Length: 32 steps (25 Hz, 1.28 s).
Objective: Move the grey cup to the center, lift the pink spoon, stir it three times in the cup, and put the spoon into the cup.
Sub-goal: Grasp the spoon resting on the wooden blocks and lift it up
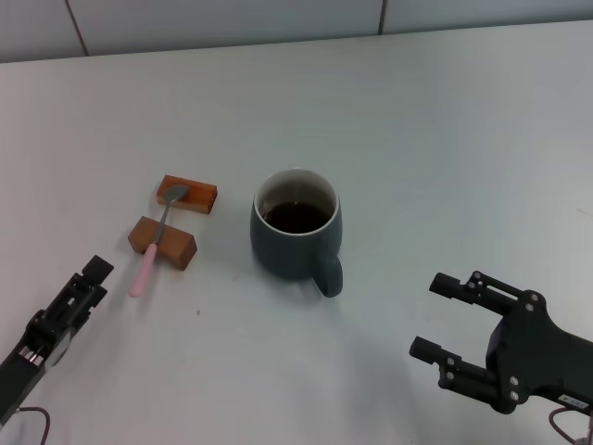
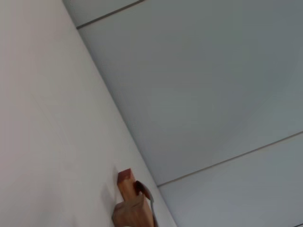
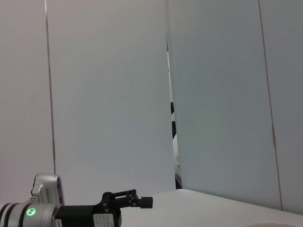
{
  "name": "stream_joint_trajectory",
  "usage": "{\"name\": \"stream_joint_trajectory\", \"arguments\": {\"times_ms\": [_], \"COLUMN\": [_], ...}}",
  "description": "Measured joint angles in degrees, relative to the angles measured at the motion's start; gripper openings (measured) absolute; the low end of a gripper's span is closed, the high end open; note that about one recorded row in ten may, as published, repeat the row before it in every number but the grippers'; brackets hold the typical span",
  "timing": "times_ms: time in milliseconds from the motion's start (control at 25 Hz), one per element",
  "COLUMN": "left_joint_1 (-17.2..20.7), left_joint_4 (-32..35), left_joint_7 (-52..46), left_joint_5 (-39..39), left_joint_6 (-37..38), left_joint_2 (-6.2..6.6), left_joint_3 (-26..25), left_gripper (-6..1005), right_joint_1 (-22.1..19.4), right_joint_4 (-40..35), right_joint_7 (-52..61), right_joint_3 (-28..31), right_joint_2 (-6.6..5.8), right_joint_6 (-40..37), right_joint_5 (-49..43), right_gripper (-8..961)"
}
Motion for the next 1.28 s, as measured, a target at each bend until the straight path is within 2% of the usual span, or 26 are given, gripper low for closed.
{"name": "stream_joint_trajectory", "arguments": {"times_ms": [1280], "left_joint_1": [-3.13], "left_joint_4": [1.18], "left_joint_7": [-4.49], "left_joint_5": [0.13], "left_joint_6": [-4.67], "left_joint_2": [0.02], "left_joint_3": [4.34], "left_gripper": [852], "right_joint_1": [-0.24], "right_joint_4": [0.36], "right_joint_7": [0.05], "right_joint_3": [-0.06], "right_joint_2": [0.0], "right_joint_6": [1.14], "right_joint_5": [0.03], "right_gripper": [714]}}
